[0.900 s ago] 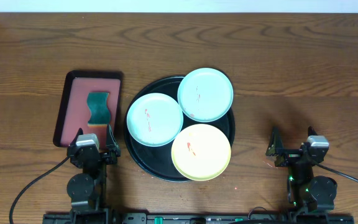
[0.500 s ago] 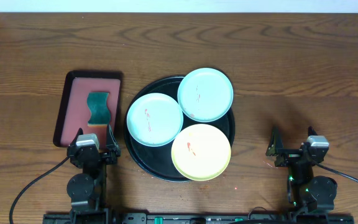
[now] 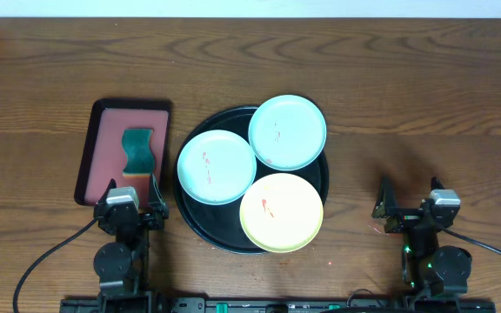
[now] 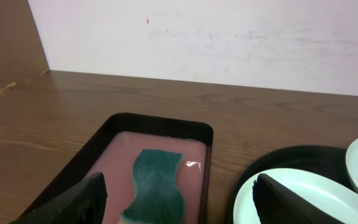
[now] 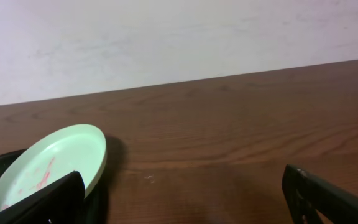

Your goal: Clean dirty plates on tray and stack at the side

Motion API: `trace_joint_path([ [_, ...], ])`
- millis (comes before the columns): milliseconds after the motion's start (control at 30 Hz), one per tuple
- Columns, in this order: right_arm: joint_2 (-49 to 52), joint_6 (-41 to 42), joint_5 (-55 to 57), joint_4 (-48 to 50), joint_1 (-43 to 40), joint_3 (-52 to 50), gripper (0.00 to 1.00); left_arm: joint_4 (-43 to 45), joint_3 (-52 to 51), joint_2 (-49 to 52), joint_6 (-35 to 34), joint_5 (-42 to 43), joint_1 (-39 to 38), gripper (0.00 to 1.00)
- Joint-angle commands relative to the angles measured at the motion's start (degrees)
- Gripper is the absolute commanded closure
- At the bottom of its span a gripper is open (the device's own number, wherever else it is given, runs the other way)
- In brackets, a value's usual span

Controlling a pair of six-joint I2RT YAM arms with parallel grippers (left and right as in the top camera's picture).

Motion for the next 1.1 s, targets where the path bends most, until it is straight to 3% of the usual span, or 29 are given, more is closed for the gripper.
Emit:
trace_joint_path([
  [0, -0.3, 0.2, -0.2, 0.0, -0.6, -0.2, 0.01, -2.8, -0.5, -0.3, 0.5, -0.5, 0.0, 0.24],
  [1067, -0.2, -1.1, -5.8, 0.2, -0.5, 0.5, 0.01, -2.8, -0.5, -0.1, 0.5, -0.5, 0.0, 0.24],
])
